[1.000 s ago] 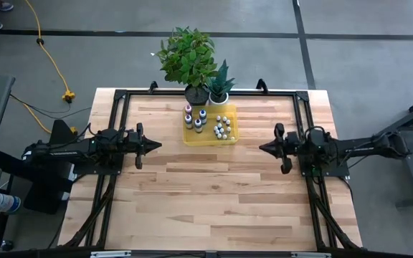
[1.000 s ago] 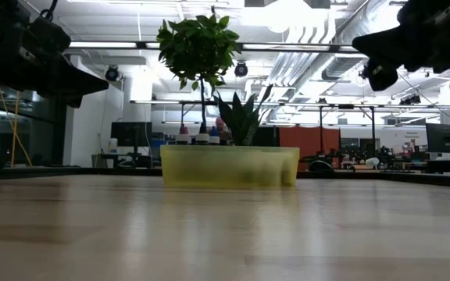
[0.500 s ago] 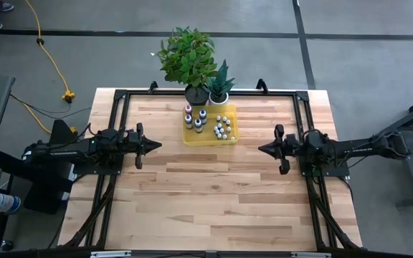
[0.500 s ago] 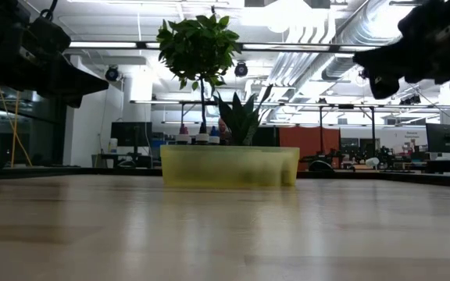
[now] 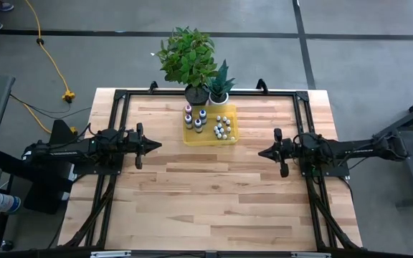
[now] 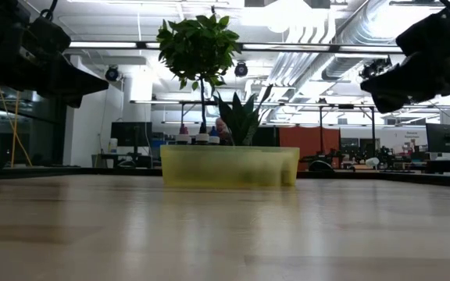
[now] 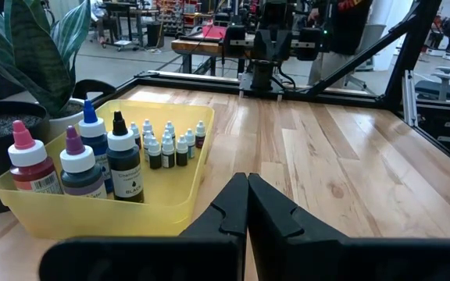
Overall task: Pick & Place food coloring
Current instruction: Return to Home Position
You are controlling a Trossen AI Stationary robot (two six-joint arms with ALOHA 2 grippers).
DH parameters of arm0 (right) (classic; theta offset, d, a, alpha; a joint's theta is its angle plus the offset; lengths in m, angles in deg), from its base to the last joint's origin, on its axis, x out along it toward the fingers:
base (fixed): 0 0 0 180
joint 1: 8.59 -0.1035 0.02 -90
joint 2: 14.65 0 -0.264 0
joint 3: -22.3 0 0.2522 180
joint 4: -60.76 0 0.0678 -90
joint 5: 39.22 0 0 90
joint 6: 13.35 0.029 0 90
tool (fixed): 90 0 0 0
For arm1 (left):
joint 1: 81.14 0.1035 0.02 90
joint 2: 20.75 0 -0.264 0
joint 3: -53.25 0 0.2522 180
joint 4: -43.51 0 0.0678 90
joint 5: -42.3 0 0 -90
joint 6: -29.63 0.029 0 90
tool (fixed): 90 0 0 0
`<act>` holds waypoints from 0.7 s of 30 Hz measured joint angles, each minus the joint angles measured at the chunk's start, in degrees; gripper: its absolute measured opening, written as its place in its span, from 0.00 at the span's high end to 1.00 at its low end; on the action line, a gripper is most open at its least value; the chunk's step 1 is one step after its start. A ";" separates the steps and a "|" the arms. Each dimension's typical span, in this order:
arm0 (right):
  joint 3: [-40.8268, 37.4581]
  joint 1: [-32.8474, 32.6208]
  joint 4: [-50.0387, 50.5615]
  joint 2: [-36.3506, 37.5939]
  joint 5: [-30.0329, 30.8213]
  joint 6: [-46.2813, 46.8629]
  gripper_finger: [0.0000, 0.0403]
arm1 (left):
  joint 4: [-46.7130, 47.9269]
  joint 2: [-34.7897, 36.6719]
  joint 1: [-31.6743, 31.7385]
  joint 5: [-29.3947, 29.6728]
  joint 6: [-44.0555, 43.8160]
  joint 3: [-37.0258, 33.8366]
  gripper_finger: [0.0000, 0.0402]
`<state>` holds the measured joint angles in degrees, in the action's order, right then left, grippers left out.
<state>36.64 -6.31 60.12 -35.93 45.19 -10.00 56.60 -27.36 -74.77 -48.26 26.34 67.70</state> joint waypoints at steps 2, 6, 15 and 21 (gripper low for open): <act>0.00 0.00 2.66 2.09 -0.20 -0.72 1.00 | 0.00 0.00 0.00 0.00 0.00 0.00 1.00; 0.00 0.00 6.61 6.56 -0.53 -0.86 1.00 | 0.00 -0.01 -0.01 -0.01 0.00 0.00 1.00; -0.02 0.00 12.43 13.98 0.76 -0.87 1.00 | 0.00 -0.02 -0.02 0.00 0.00 0.00 1.00; -0.02 0.00 12.64 14.05 1.44 -1.90 1.00 | 0.02 -0.02 0.00 0.00 0.00 0.00 1.00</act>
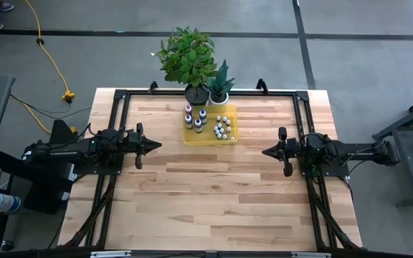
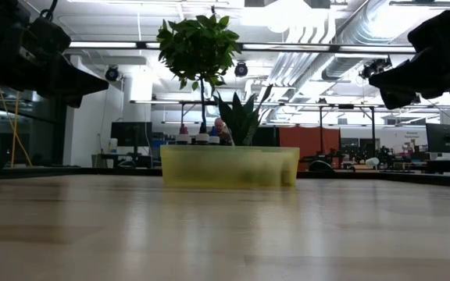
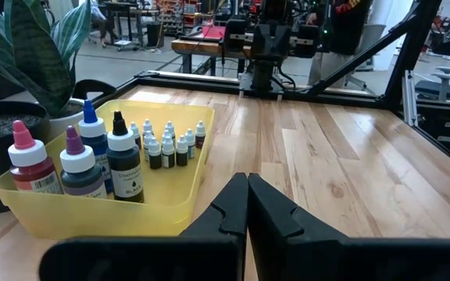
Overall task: Pick & Place food coloring
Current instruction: Return to Home Position
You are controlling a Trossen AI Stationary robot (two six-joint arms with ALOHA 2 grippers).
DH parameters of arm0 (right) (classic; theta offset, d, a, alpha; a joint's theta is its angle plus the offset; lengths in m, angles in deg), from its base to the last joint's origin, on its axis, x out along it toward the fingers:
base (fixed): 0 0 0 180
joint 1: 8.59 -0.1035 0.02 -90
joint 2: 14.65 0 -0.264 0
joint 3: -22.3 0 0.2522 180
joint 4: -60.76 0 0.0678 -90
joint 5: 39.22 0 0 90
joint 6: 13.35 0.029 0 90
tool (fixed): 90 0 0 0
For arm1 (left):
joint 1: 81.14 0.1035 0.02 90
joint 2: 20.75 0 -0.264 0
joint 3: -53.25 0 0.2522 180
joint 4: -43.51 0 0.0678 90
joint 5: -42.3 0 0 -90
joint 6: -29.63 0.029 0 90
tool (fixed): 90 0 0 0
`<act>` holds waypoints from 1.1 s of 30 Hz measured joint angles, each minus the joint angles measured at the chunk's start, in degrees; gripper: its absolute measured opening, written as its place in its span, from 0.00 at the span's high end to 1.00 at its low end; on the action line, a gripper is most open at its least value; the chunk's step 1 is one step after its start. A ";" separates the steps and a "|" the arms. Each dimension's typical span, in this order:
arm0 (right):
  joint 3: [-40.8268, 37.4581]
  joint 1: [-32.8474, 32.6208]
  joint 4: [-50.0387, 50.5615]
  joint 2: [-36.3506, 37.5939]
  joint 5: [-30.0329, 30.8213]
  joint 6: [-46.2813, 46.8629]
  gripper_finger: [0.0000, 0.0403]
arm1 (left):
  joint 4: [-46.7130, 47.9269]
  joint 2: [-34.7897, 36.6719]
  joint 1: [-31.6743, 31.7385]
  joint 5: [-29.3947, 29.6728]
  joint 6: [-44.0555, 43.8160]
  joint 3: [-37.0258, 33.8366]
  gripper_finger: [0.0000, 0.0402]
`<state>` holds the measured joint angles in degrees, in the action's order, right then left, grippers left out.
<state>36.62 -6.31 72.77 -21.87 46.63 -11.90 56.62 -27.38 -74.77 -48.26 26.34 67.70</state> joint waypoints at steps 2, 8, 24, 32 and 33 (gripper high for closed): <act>0.00 -0.02 0.13 0.22 0.87 -0.02 1.00 | -0.02 0.00 -0.01 0.01 0.00 0.00 1.00; 0.00 -0.02 0.52 0.11 2.77 1.05 1.00 | -0.01 0.00 -0.01 0.04 0.00 0.00 1.00; 0.00 -0.02 0.34 0.11 4.64 1.05 1.00 | -0.02 0.00 0.00 0.02 0.02 0.00 1.00; -0.02 -0.02 0.32 0.12 4.62 1.05 1.00 | 0.00 0.00 0.00 0.02 0.02 0.00 1.00; -0.02 -0.02 0.32 0.11 4.62 1.05 1.00 | -0.02 0.02 0.00 0.02 0.00 0.00 1.00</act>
